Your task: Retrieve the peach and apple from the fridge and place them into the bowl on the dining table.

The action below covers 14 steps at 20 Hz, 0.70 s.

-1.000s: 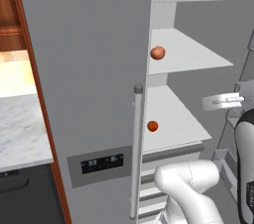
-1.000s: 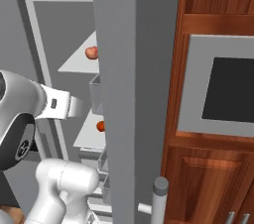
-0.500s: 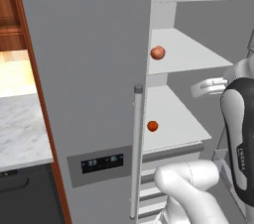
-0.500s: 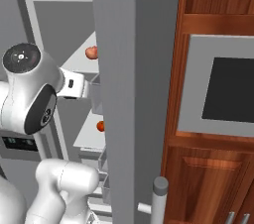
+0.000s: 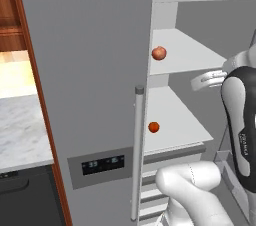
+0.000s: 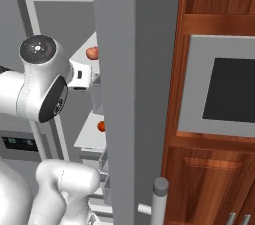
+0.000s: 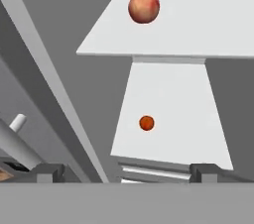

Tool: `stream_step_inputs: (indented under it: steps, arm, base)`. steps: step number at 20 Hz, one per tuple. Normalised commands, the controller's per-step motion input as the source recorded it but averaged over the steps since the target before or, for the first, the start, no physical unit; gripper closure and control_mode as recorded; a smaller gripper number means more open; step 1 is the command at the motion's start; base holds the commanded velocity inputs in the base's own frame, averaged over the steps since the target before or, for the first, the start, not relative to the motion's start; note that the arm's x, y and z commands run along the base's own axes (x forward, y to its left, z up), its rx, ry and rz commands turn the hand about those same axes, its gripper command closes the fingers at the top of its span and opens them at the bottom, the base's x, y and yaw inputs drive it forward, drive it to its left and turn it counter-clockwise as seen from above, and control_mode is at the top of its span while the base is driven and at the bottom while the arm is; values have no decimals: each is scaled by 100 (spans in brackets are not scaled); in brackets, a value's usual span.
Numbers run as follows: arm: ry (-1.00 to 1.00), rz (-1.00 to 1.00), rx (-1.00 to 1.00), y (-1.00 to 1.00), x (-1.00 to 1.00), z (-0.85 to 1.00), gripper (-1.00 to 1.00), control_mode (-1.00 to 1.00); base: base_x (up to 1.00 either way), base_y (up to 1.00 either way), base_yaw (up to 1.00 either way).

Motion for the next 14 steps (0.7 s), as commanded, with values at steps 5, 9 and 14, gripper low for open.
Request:
stream_step_inputs:
  steps: [5, 9, 14]
  arm:
    - [-14, 0, -1, 4, 44, 1, -100, -100]
    - [-3, 5, 0, 4, 50, 22, -100, -100]
    - [0, 8, 0, 0, 55, 25, -100, -100]
  base:
    - [0, 0, 0]
    - [0, 0, 0]
    - [0, 0, 0]
